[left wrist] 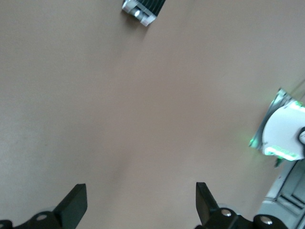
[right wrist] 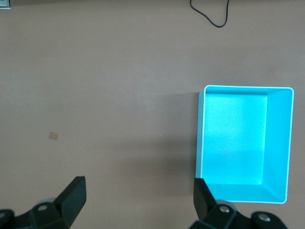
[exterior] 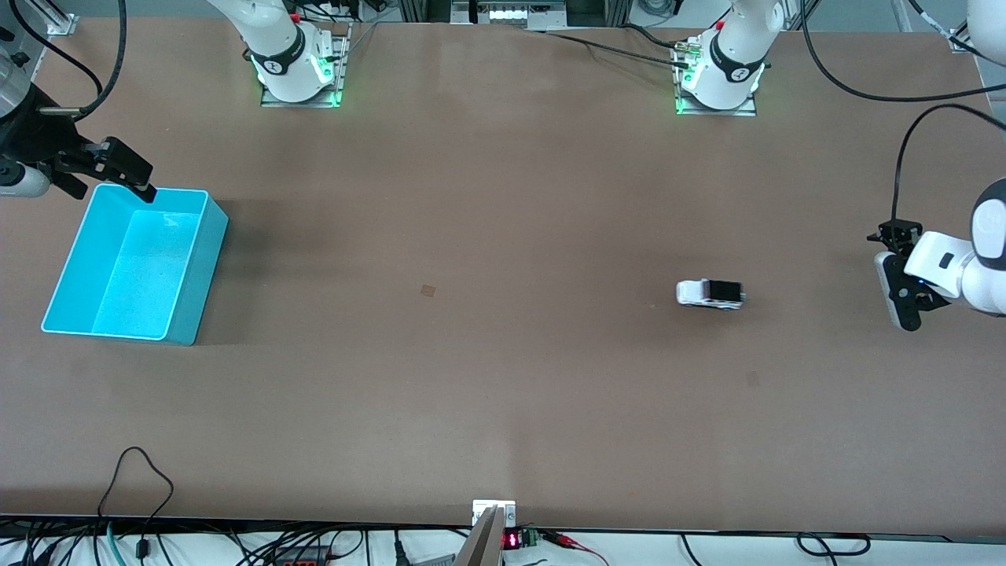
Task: Wind and store white jeep toy
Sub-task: 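Open the left gripper and lift it off the jeep, then withdraw the left gripper while the jeep rolls toward the box, then move the right gripper over the rolled jeep, then lower the right gripper and close it on the jeep, then lift the jeep and carry it over the blue box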
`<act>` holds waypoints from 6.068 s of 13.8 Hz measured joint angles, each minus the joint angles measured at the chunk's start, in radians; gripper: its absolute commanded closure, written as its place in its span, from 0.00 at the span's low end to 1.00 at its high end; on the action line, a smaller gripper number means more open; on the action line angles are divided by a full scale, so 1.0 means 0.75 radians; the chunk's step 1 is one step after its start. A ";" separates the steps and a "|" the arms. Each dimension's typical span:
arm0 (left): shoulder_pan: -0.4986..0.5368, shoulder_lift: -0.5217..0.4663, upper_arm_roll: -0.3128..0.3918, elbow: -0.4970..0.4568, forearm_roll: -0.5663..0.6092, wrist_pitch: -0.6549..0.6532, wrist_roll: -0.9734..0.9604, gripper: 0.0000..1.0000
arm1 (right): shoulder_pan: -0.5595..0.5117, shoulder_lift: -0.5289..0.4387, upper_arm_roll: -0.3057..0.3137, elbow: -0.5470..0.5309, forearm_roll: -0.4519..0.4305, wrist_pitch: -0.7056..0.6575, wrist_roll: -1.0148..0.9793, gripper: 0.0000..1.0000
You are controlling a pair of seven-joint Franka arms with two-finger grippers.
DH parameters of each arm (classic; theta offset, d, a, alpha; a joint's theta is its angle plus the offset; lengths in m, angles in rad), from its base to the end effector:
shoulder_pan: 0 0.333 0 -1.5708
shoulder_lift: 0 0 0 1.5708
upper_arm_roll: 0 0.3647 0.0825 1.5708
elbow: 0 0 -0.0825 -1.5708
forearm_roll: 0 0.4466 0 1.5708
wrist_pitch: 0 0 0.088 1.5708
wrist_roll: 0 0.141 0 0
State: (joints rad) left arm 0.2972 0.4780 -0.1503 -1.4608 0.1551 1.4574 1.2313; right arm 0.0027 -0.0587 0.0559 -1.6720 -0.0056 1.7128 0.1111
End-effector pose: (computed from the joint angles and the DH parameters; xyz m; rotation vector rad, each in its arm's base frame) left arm 0.6870 0.1397 0.3727 2.4191 -1.4904 -0.6086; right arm 0.6112 0.0361 0.6337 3.1362 -0.0814 0.1567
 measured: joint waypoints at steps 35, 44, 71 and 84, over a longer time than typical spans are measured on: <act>-0.310 -0.631 0.108 -0.325 -0.202 0.262 -1.658 0.00 | 0.005 0.048 -0.015 -0.108 0.000 -0.184 -0.619 0.00; -0.310 -0.632 0.106 -0.305 -0.202 0.238 -1.659 0.00 | 0.227 0.075 0.004 -0.560 0.001 0.330 -1.048 0.00; -0.310 -0.632 0.106 -0.300 -0.202 0.182 -1.659 0.00 | 0.470 0.564 0.007 -0.775 0.001 1.254 -1.047 0.40; -0.310 -0.632 0.106 -0.299 -0.202 0.180 -1.659 0.00 | 0.467 0.391 -0.181 -0.576 0.001 0.769 -0.904 1.00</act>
State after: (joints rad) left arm 0.0647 0.0036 -0.0712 -1.6848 0.0039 1.5920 -0.0130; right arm 0.3532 0.2344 -0.0801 -2.1038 -0.0049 2.2898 -0.5671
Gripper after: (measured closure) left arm 0.000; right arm 0.507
